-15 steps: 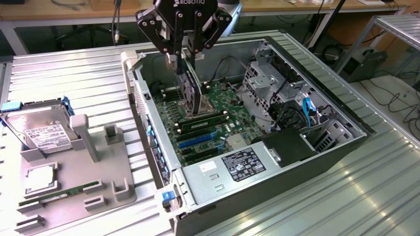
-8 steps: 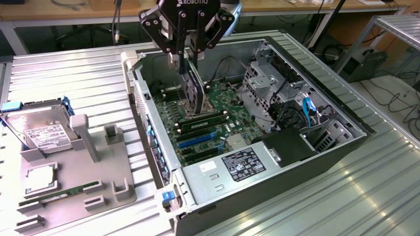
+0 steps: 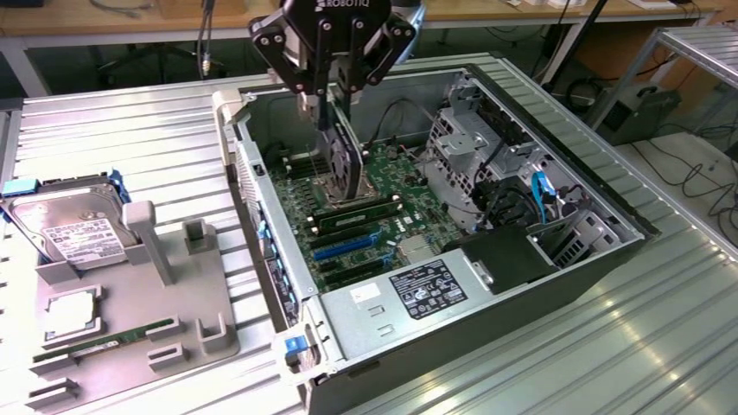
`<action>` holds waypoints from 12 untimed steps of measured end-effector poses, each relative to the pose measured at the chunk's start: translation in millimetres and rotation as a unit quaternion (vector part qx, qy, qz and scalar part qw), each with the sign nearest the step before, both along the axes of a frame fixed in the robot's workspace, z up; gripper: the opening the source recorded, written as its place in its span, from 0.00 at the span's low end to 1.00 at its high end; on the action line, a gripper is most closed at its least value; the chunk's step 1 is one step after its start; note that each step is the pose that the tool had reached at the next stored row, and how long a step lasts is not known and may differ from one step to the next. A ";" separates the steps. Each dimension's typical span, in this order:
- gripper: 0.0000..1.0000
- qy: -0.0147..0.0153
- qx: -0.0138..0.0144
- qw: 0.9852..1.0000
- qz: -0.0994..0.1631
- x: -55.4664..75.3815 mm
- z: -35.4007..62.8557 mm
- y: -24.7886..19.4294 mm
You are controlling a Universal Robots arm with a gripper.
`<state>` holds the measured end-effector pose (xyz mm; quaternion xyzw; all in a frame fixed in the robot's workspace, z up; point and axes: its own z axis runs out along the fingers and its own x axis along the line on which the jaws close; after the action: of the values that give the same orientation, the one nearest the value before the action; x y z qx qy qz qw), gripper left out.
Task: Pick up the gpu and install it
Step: 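Pick up the gpu and move the gpu toward the slot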
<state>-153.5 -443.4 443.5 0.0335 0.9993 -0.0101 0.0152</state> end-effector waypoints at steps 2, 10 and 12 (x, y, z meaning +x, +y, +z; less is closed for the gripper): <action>0.26 0.000 0.000 1.000 0.000 0.8 0.0 0.0; 0.26 0.000 0.000 1.000 0.000 4.7 0.0 0.0; 0.26 0.000 0.000 1.000 0.000 5.5 0.0 0.0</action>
<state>-148.0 -443.4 443.4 0.0334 0.9993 -0.0104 0.0153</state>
